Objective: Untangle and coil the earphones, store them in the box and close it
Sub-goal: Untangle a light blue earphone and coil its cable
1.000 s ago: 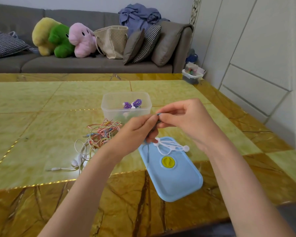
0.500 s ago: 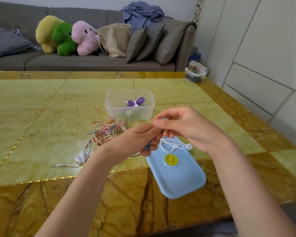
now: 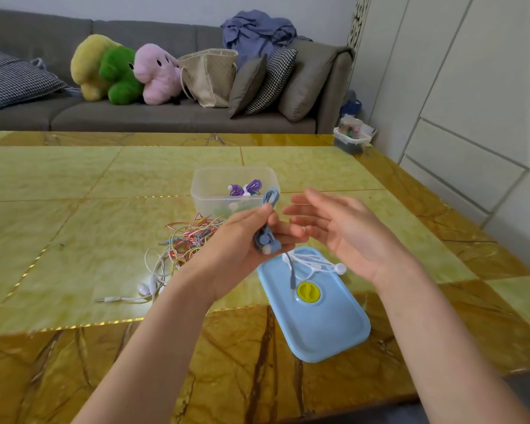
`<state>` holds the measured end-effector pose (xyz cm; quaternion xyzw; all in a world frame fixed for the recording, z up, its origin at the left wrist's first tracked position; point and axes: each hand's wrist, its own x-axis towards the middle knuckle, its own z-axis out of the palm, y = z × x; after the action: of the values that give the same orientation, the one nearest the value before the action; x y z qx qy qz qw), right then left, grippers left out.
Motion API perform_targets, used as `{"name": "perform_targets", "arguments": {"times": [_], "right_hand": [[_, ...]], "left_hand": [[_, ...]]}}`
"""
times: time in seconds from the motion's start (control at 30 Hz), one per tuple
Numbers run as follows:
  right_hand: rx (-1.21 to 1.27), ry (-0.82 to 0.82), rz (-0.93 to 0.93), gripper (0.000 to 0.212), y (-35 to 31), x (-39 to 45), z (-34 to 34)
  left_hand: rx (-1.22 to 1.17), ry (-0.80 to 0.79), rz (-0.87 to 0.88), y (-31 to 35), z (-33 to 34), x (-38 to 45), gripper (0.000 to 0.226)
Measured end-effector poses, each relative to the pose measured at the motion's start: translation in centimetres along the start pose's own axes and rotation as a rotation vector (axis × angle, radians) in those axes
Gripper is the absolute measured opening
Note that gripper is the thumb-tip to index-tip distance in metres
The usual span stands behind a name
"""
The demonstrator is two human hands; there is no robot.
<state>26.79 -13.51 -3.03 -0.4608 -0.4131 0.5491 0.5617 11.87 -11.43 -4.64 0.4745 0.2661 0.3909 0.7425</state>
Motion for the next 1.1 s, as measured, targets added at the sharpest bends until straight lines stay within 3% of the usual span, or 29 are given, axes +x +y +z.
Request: {"name": "perform_targets", "arguments": {"times": [0.1, 0.23, 0.4, 0.53, 0.73, 1.0, 1.1], "right_hand": [[-0.058, 0.03, 0.007, 0.023, 0.4, 0.1, 0.1], [-0.318, 0.118, 0.071, 0.014, 1.2, 0.2, 0.4], [-0.376, -0.19, 0.201, 0.026, 2.5, -0.9, 2.1], [-0.37, -0.151, 0.151, 0.025, 2.5, -0.6, 2.3], [-0.477, -0.077, 0.041, 0.003, 0.7, -0.5, 0.7], [-0.481, -0.102, -0.022, 0.002, 0.7, 0.0, 0.2], [-0.453, -0.082, -0.059, 0.015, 0.8, 0.2, 0.1]], "left_hand": [[-0.056, 0.087, -0.02, -0.6, -0.1, 0.3, 0.036], [-0.187, 0.217, 0.03, -0.2, -0.8, 0.9, 0.037], [-0.359, 0.217, 0.076, 0.4, -1.1, 0.9, 0.036], [-0.316, 0.236, 0.068, 0.2, -1.2, 1.1, 0.034], [-0.093, 0.334, 0.02, -0.1, -1.5, 1.2, 0.036], [0.254, 0.245, -0.015, -1.0, -1.2, 1.2, 0.034], [0.395, 0.23, -0.023, -1.4, -0.8, 1.1, 0.033]]}}
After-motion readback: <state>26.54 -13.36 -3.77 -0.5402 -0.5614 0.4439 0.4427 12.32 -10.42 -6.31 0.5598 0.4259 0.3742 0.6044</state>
